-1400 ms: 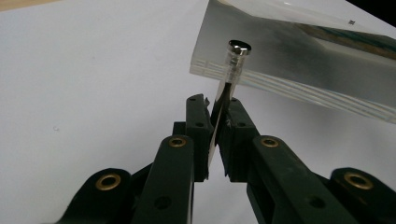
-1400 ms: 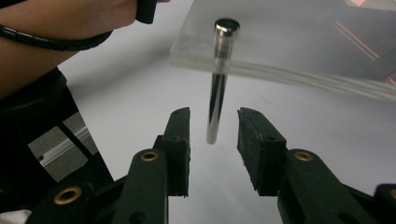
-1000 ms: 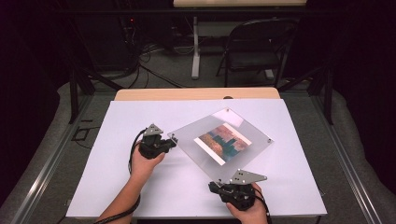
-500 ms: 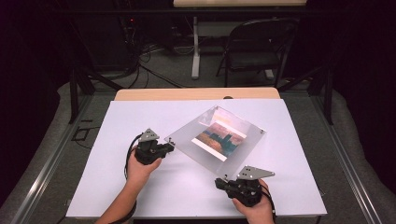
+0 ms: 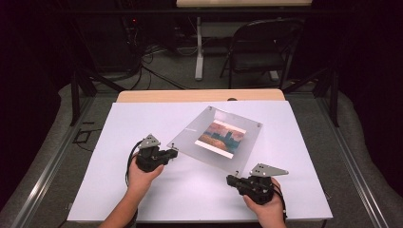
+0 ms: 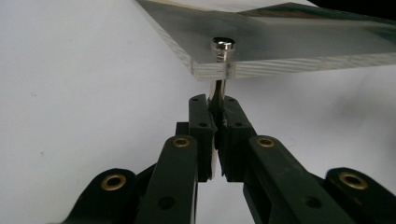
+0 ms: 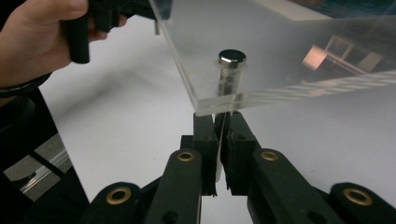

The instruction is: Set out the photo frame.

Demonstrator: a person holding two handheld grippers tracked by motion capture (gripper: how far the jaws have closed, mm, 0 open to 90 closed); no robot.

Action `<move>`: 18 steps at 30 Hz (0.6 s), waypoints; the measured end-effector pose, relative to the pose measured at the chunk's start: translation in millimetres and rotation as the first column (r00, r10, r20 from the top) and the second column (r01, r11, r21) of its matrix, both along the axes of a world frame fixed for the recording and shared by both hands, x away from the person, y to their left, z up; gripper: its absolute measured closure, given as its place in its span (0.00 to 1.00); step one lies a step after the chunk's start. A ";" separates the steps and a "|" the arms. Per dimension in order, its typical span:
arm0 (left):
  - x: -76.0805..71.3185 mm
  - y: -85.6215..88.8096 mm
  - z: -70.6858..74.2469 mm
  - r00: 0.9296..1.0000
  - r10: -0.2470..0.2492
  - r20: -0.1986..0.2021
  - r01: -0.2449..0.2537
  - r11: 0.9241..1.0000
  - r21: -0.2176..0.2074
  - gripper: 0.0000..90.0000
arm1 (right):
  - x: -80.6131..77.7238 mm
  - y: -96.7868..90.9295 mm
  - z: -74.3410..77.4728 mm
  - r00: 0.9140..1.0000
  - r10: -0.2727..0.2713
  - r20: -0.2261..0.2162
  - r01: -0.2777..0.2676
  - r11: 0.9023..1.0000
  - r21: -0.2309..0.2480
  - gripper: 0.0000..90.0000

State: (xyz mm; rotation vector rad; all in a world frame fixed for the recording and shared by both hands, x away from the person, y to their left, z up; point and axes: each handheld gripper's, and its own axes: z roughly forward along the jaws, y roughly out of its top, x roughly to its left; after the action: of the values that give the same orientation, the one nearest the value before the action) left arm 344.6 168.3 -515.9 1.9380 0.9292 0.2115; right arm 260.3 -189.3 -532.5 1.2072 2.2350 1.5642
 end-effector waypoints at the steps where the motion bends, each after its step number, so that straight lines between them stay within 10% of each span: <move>1: -2.8 0.5 0.7 1.000 -0.005 -0.002 0.005 1.000 -0.004 0.95 | 2.1 -2.1 0.2 1.000 -0.008 0.006 0.008 1.000 0.010 0.95; 18: -46.1 5.2 -1.7 0.997 0.074 -0.018 -0.075 0.996 -0.052 0.95 | 37.0 -11.4 2.7 0.998 -0.058 0.030 0.058 0.998 -0.013 0.95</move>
State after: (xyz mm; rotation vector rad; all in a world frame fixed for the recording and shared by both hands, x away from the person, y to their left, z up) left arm 298.5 173.5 -517.6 1.8612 1.0096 0.2127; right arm 297.3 -200.7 -529.8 1.2256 2.1689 1.5324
